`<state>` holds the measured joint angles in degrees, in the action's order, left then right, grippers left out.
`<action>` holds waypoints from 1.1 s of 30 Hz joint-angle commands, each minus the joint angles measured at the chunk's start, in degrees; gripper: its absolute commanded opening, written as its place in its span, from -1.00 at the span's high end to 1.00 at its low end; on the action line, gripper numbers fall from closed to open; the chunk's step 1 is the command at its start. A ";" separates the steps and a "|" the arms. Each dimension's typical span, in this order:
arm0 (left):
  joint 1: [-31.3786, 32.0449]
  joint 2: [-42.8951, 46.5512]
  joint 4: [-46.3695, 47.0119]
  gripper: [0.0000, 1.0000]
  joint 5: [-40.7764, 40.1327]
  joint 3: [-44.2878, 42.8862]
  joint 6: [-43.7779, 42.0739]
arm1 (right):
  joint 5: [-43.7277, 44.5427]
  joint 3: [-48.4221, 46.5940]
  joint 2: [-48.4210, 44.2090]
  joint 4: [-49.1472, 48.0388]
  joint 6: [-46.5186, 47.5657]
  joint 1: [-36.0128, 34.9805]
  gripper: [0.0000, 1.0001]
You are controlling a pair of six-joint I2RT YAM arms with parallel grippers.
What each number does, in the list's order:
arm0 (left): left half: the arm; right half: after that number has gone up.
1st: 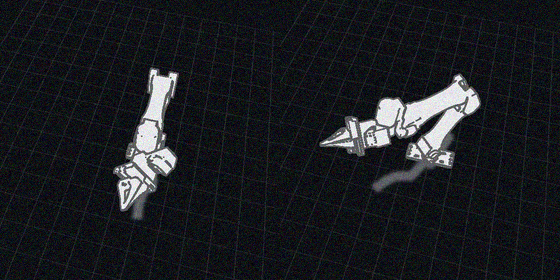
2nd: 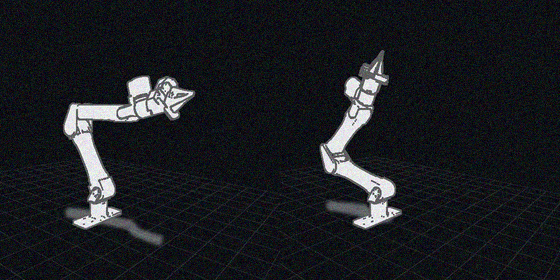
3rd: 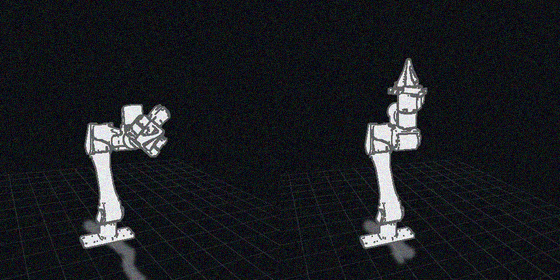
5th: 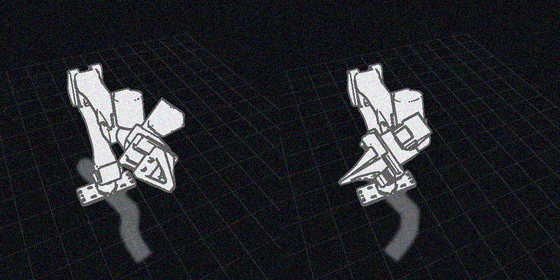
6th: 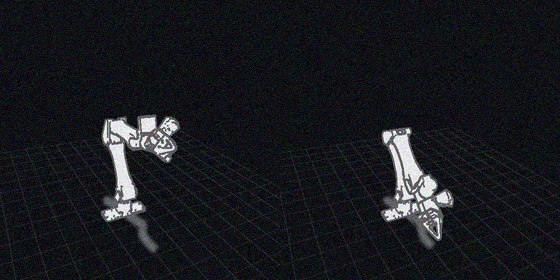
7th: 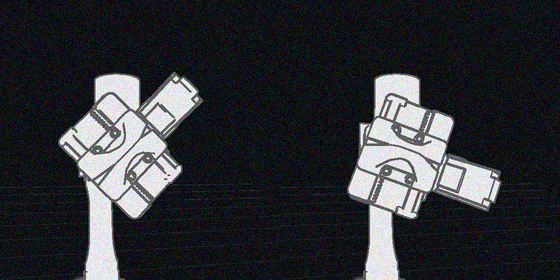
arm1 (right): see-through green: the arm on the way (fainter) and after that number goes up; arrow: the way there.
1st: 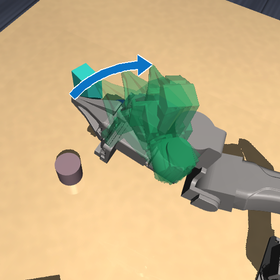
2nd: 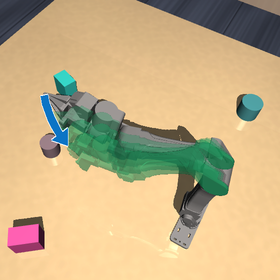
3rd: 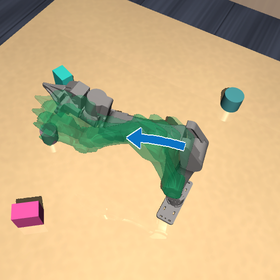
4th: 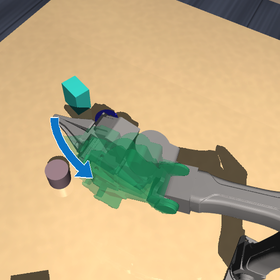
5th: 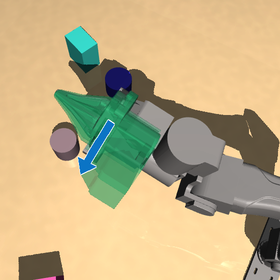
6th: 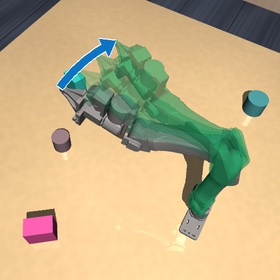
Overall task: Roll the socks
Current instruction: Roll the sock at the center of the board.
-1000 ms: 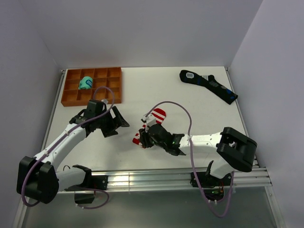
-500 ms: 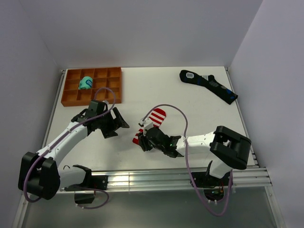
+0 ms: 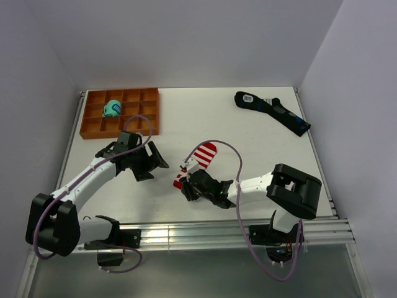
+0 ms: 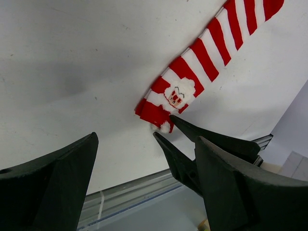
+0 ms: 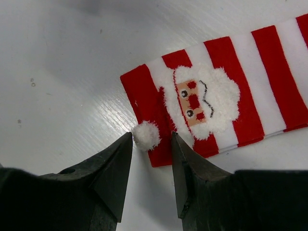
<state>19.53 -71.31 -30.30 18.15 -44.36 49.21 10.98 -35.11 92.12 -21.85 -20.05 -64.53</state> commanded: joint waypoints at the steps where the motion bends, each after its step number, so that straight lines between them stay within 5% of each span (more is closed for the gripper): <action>1: -0.02 -0.32 0.51 -0.74 -0.05 -2.05 -0.69 | 2.20 0.49 0.69 -3.47 0.89 -0.51 0.09; 27: -0.02 -2.17 3.06 -0.70 2.15 -0.47 1.59 | 4.84 0.75 5.97 -2.24 -0.60 -0.86 0.13; 33: -0.02 -2.08 2.71 -0.68 0.57 -0.11 1.94 | 3.52 0.13 6.76 -1.01 -1.65 -0.77 0.52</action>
<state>19.53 -73.52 -28.97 19.18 -44.36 50.37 15.18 -35.00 96.77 -27.99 -20.53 -64.99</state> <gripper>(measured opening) 0.844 0.250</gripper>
